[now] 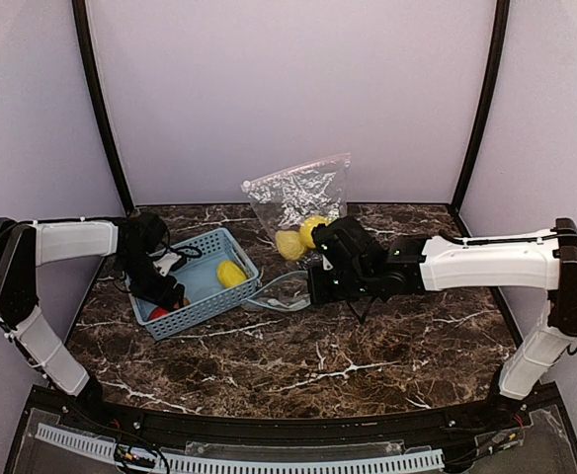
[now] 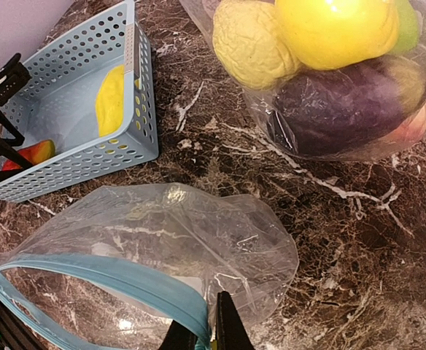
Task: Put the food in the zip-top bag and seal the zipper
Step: Pick up the fake fruit from the bin, then place the fake fruit in the zipper food storage bag.
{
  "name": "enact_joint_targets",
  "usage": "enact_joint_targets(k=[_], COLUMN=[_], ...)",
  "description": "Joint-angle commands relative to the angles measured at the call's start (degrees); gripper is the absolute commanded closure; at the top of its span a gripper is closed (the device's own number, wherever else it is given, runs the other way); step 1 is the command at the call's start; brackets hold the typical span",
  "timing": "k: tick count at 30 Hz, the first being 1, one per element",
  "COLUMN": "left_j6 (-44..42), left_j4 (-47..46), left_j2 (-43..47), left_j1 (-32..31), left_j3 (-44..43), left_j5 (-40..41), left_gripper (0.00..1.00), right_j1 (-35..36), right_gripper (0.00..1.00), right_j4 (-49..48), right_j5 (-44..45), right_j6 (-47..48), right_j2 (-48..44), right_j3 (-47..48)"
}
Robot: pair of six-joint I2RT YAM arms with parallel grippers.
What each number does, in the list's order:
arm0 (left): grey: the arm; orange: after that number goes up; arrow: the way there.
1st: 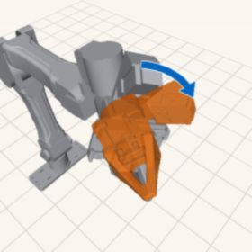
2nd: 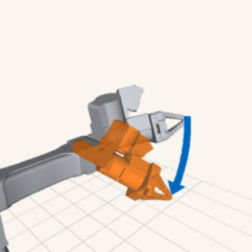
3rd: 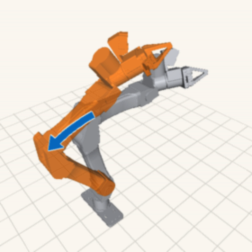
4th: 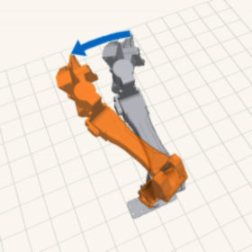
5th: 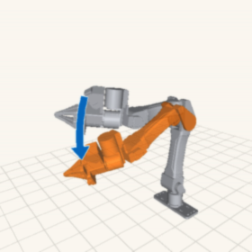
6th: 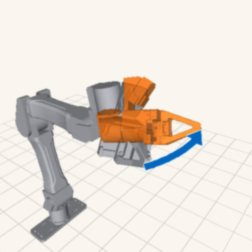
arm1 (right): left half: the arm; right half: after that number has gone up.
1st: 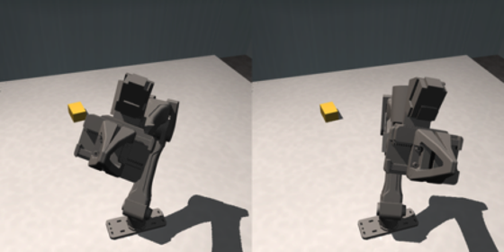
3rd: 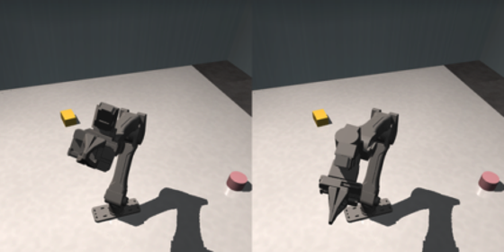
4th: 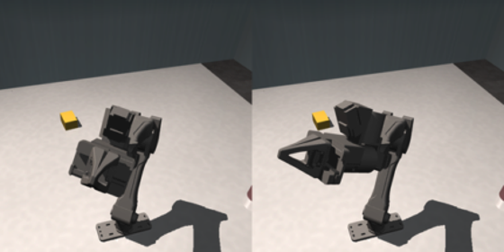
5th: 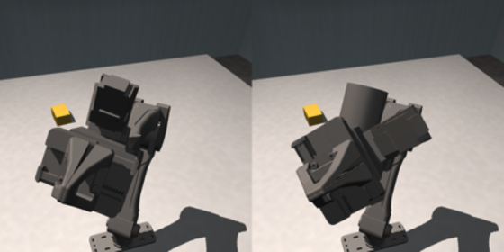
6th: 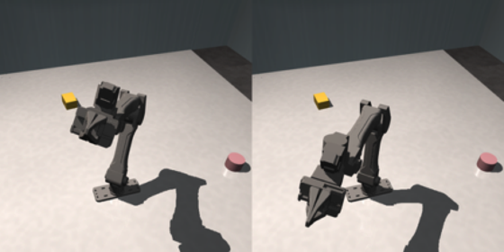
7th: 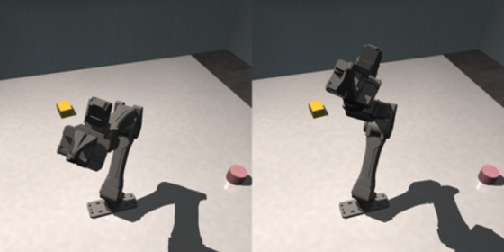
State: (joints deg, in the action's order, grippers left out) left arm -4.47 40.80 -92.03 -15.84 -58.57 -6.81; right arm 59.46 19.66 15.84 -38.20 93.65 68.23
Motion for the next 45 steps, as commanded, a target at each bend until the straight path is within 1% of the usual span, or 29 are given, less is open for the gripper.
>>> enact_joint_targets(k=[1, 5, 8, 9, 11, 15, 22, 24, 26, 27, 28, 30, 33, 36, 41, 45], left_j6=[-0.3, -0.2, -0.2, -0.1, 0.3, 2.1, 3.7, 3.6, 3.6, 4.0, 4.1, 4.1, 6.6, 9.5, 12.8, 14.0], left_j4=[0.9, 0.4, 0.1, 0.1, 0.1, -0.5, -2.8, -3.3, -3.9, -5.0, -5.6, -7.9, -13.6, -22.0, -30.7, -40.2], left_j2=[-0.8, -1.0, -1.2, -1.1, -0.4, 4.2, 16.5, 19.8, 22.9, 25.1, 26.2, 29.3, 33.4, 35.5, 36.7, 36.2], left_j1=[0.4, 0.4, 0.4, 0.4, 0.4, 0.4, 0.3, 0.4, 0.2, -0.7, -1.4, -4.8, -12.3, -16.1, -21.7, -27.2], left_j3=[1.3, 2.0, 2.0, 2.0, 1.6, 0.8, 2.7, 3.4, 3.6, 3.5, 3.4, 2.6, 1.0, 0.8, 0.6, 2.9], left_j5=[-0.5, -1.2, -2.0, -2.3, -2.3, -2.5, -3.4, -5.1, -9.2, -12.4, -13.8, -17.9, -19.6, -22.2, -22.3, -21.1], left_gripper=[0.24, 0.33, 0.44, 0.49, 0.54, 0.58, 0.60, 0.60, 0.61, 0.61, 0.61, 0.61, 0.61, 0.61, 0.62, 0.63], right_j1=[-0.5, -0.5, -0.5, -0.5, -0.5, -0.5, -0.6, -0.5, -0.5, -0.4, -0.5, -0.4, -0.4, -0.4, -0.5, -0.5], right_gripper=[1.00, 1.00, 1.00, 1.00, 1.00, 1.00, 1.00, 1.00, 1.00, 1.00, 1.00, 1.00, 1.00, 1.00, 1.00, 1.00], right_j4=[-1.5, -1.5, -1.5, -1.5, -1.5, -1.5, -1.5, -1.5, -1.6, -1.7, -1.7, -1.7, -1.1, 2.6, 9.6, 11.0], right_j5=[-0.6, -0.6, -0.5, -0.5, -0.5, -0.3, -0.8, -1.3, -2.6, -3.5, -5.0, -7.8, -14.0, -18.2, -19.4, -21.6], right_j6=[-0.2, 0.0, 0.0, 0.1, 0.2, 0.4, 0.7, 1.3, 2.6, 3.4, 4.1, 5.5, 7.8, 8.3, 7.8, 7.5], right_j2=[-1.1, -1.1, -1.1, -1.2, -1.2, -1.5, -0.9, -0.6, -0.3, -0.2, 0.0, 0.4, 1.0, 2.6, 5.5, 7.1], right_j3=[0.0, 0.2, 0.2, 0.3, 0.4, 0.4, 0.9, 1.5, 2.3, 2.9, 3.6, 4.7, 6.4, 9.6, 13.7, 15.0])
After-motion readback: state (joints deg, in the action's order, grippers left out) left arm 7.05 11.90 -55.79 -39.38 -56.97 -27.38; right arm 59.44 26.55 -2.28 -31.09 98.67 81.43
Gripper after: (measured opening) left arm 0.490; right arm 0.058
